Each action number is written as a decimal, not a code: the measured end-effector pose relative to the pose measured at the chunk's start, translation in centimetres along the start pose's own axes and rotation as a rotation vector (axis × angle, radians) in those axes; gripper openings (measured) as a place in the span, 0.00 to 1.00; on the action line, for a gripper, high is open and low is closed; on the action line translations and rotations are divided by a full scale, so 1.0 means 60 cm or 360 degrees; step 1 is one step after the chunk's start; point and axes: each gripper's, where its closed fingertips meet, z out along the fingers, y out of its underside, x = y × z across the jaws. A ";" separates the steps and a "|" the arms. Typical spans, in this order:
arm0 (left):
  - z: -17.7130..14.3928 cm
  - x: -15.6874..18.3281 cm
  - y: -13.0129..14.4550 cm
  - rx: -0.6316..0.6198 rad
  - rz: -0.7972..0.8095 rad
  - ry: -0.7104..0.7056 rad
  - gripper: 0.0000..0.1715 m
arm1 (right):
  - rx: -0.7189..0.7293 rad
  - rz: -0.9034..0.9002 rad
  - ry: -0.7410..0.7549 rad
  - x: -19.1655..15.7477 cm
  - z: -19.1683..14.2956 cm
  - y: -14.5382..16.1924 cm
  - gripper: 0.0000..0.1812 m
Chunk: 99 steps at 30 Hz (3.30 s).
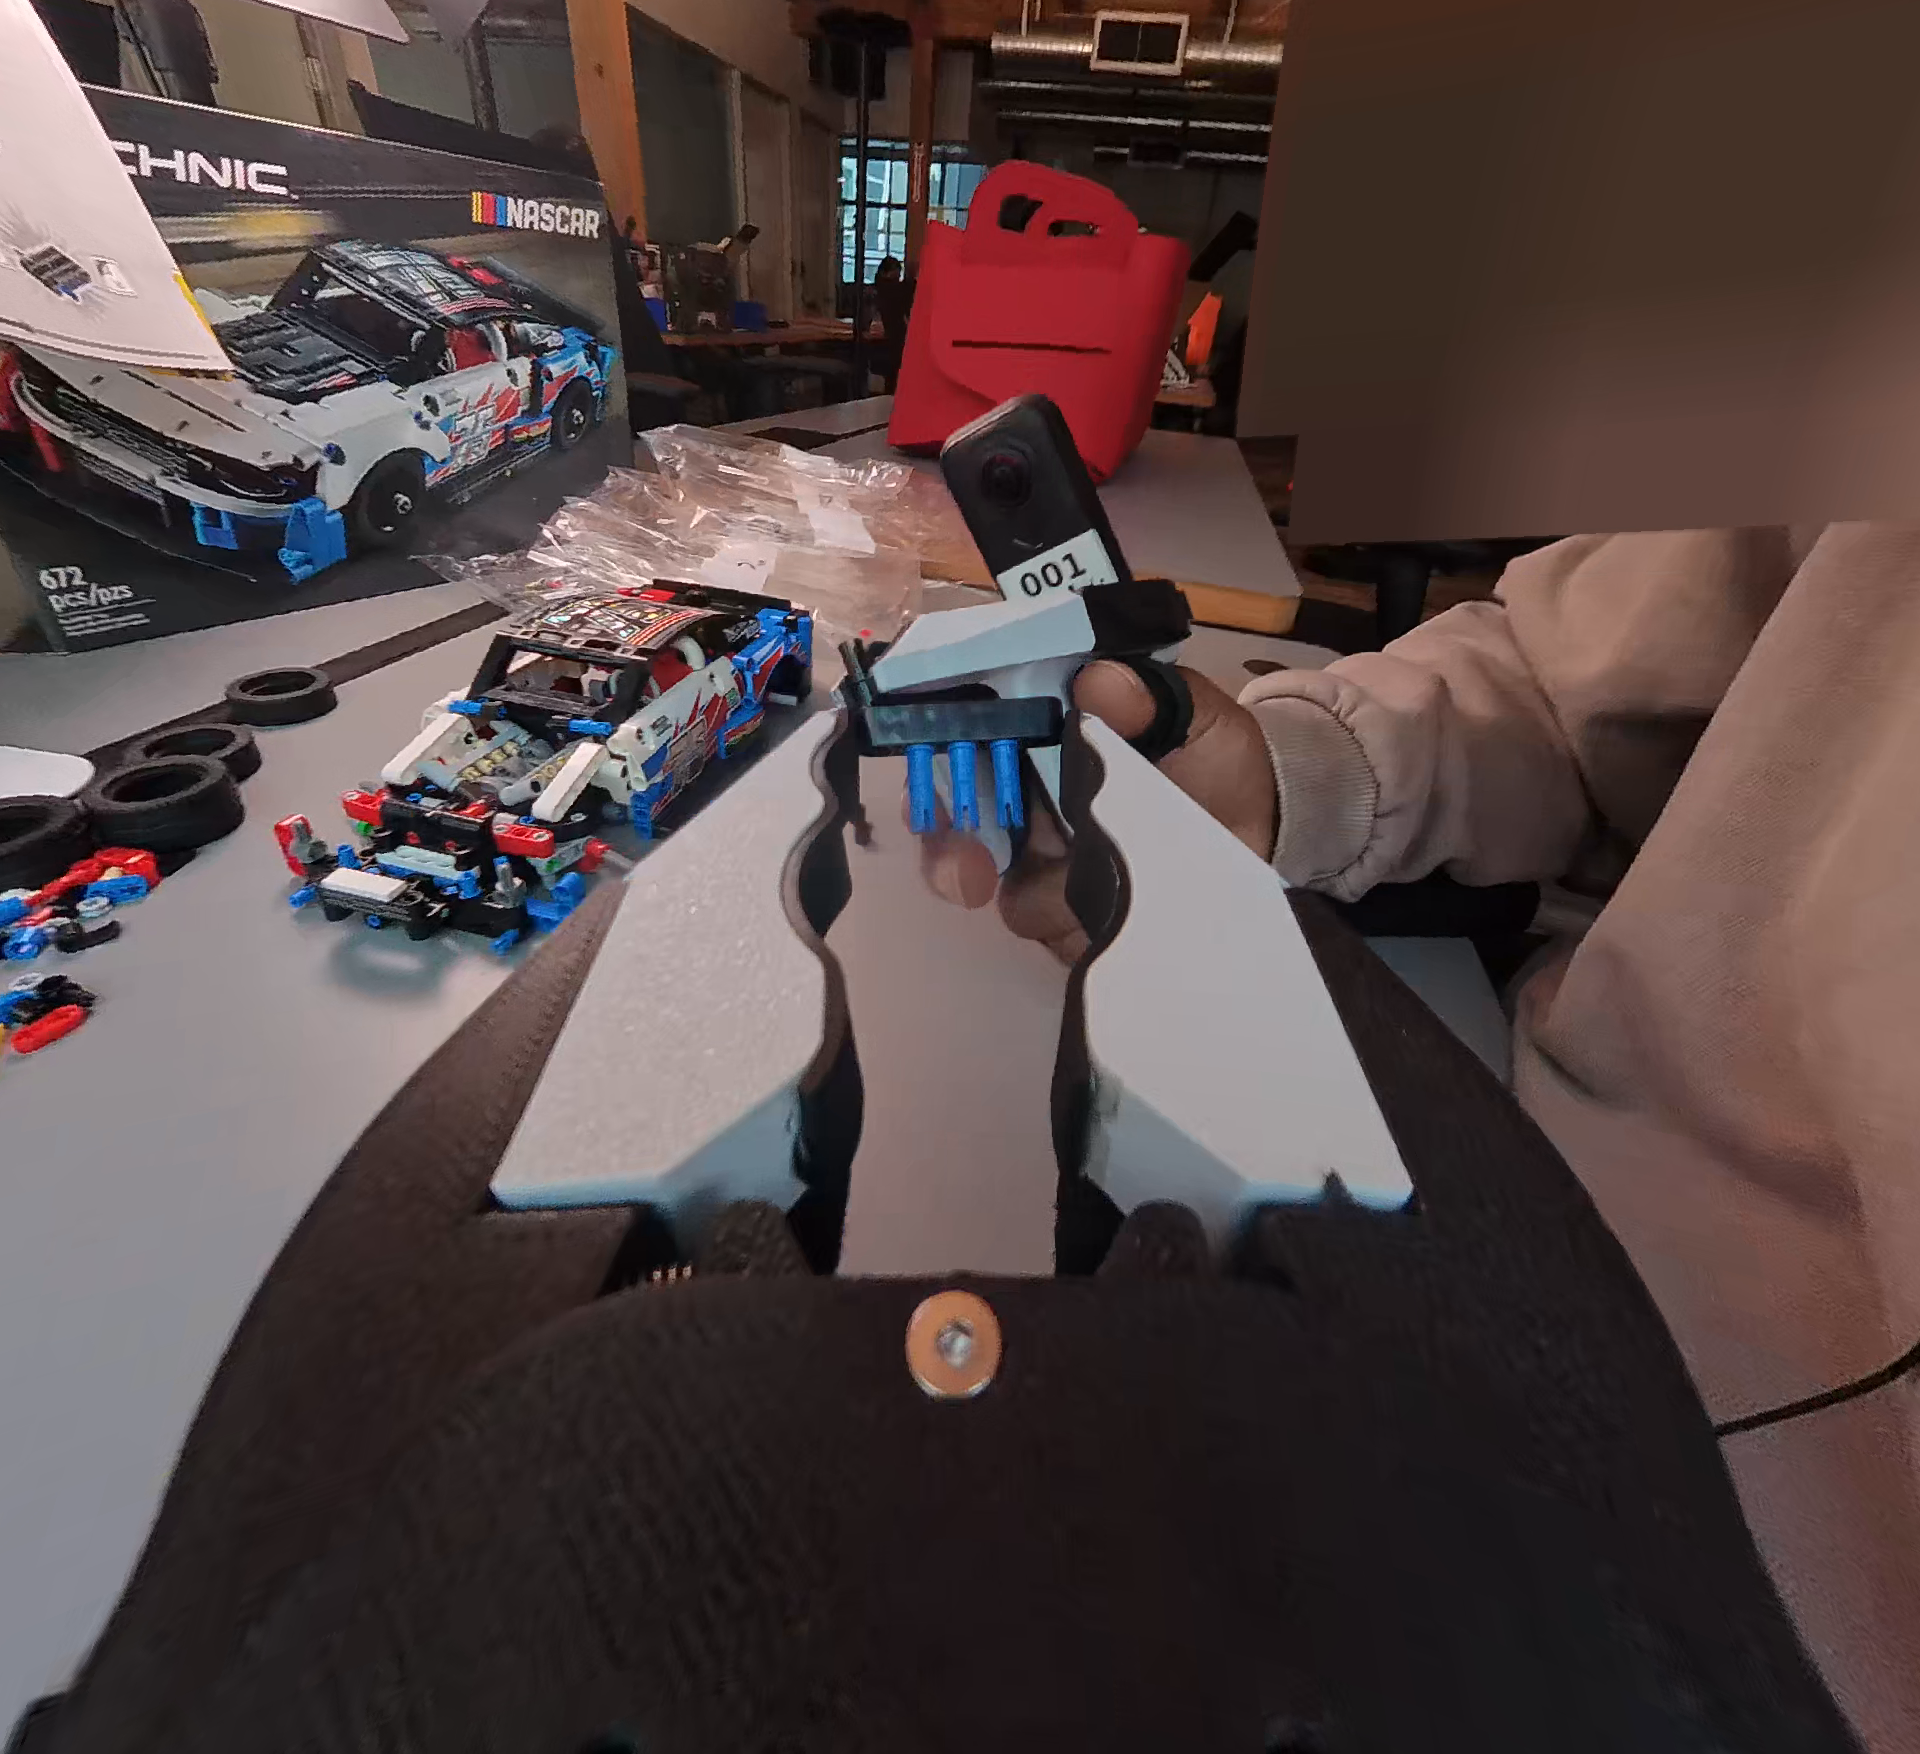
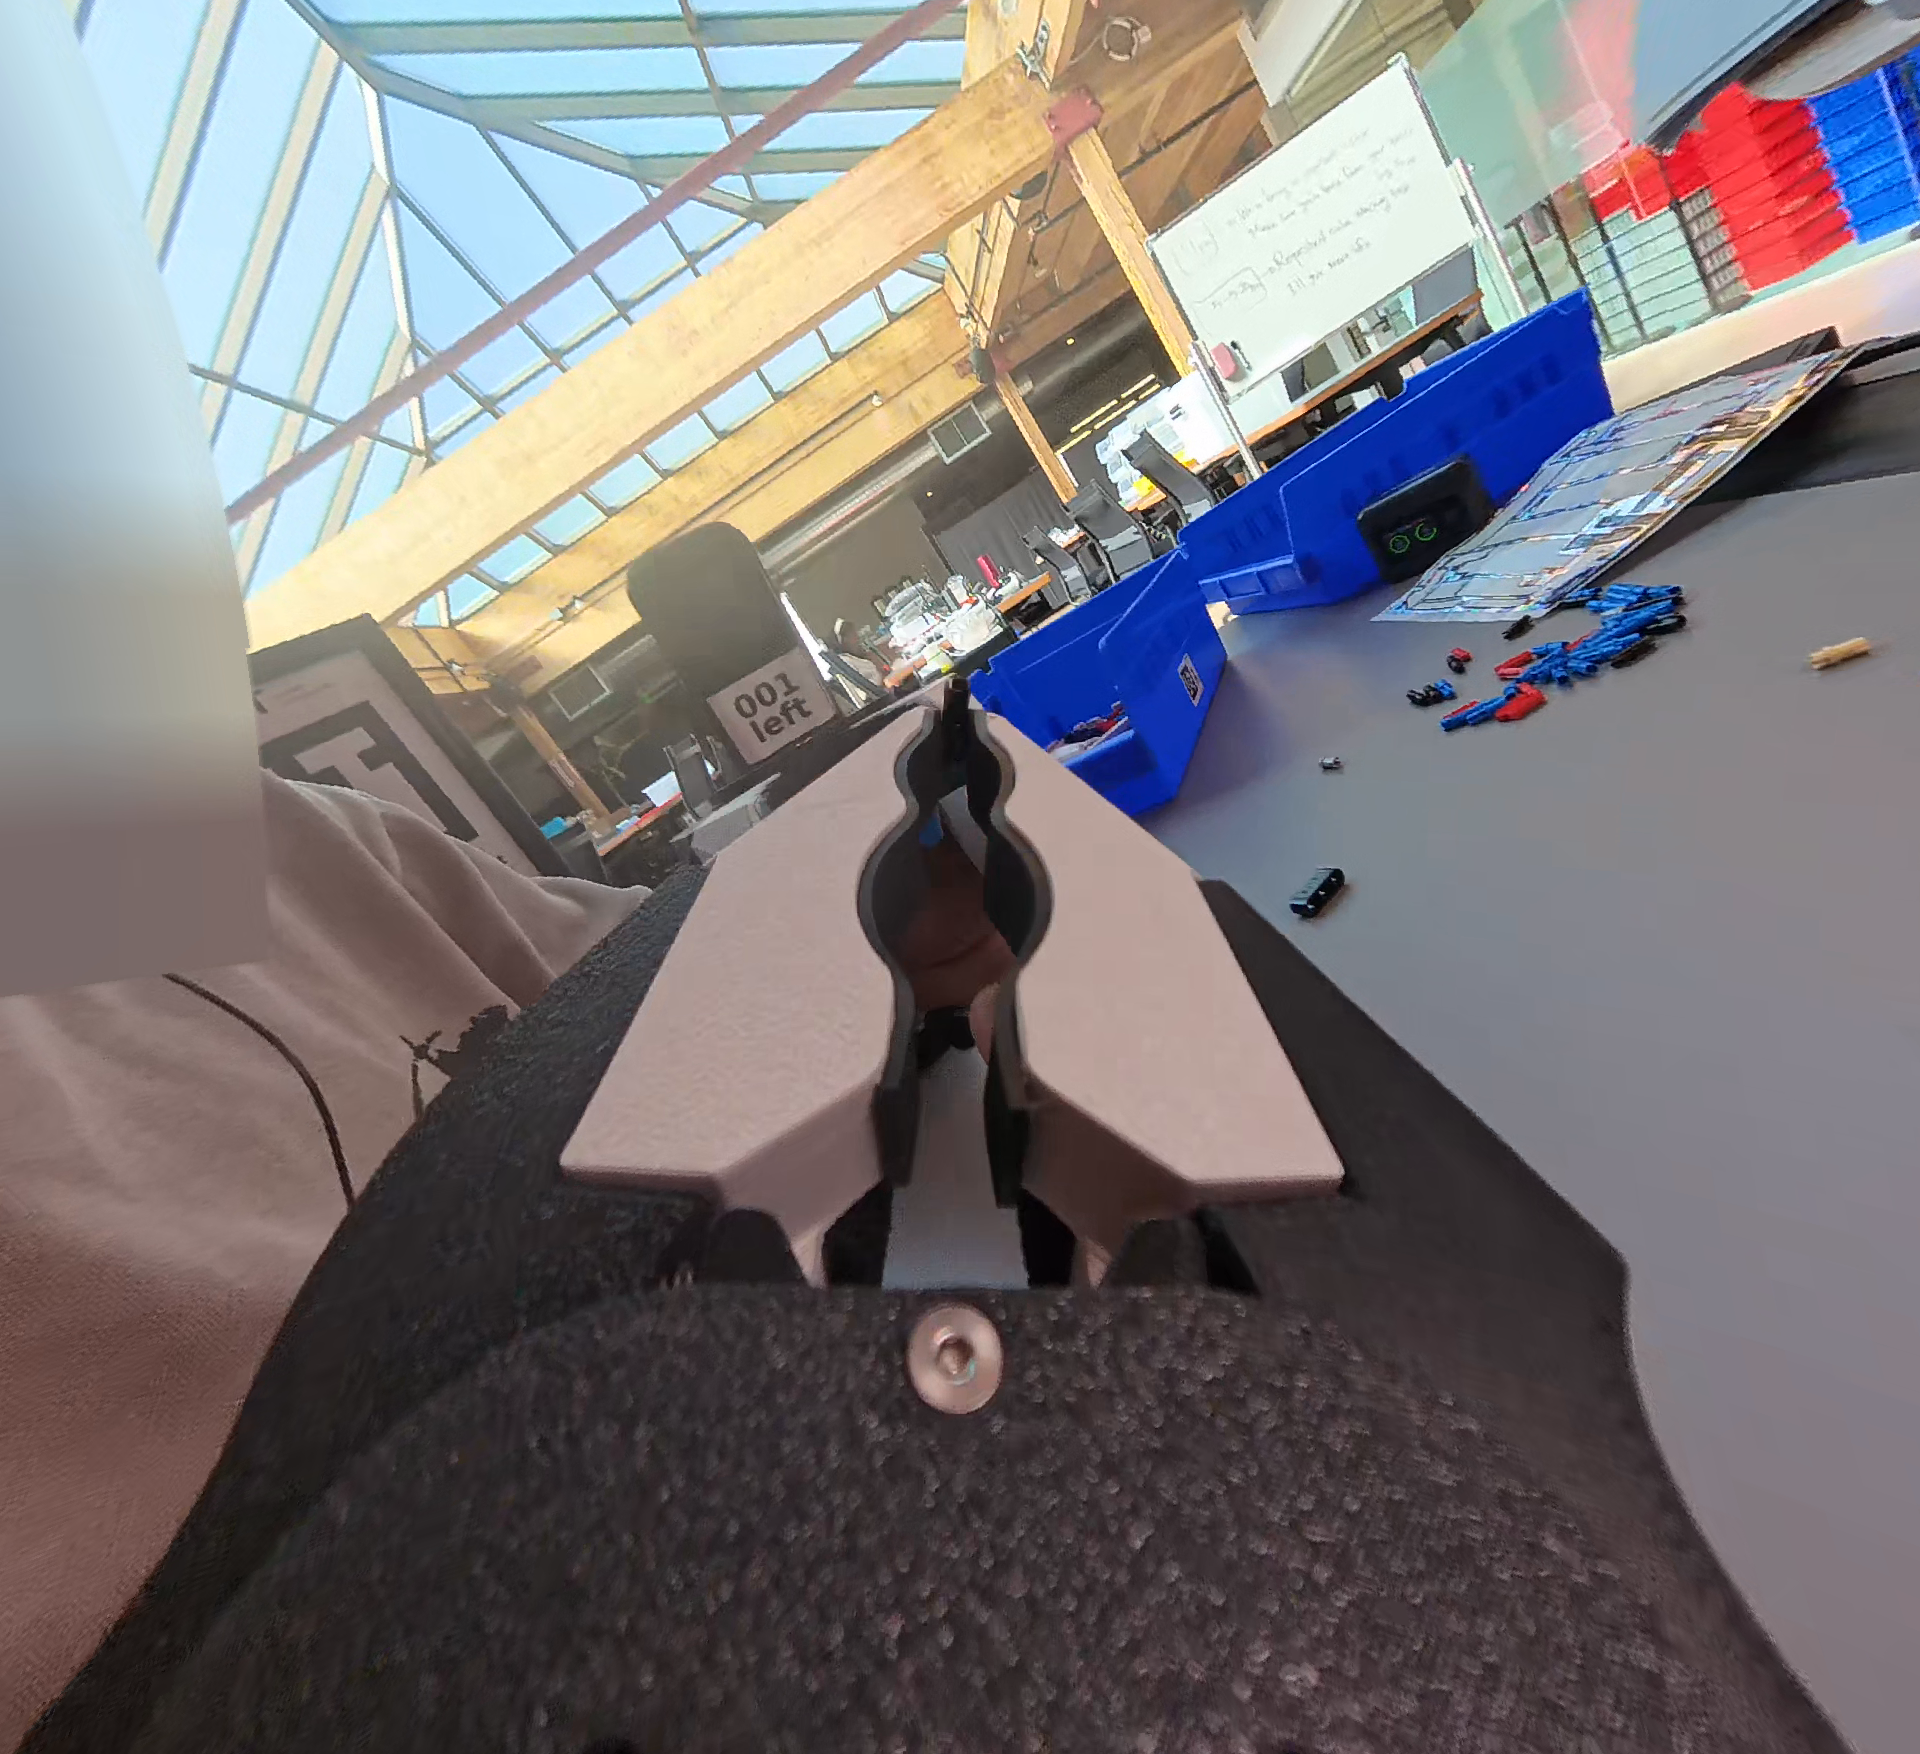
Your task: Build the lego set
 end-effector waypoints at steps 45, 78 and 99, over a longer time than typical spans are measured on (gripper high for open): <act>-0.022 0.038 -0.063 0.0440 -0.0764 0.0533 0.22 | 0.0031 -0.0241 -0.0332 -0.072 0.002 -0.022 0.06; -0.006 0.032 0.043 -0.0338 0.0684 0.0086 0.22 | -0.0692 -0.0338 -0.0107 -0.018 -0.026 0.044 0.01; -0.006 0.031 0.007 -0.0033 -0.0727 0.0499 0.04 | -0.0333 -0.0619 -0.0213 -0.048 -0.010 0.016 0.01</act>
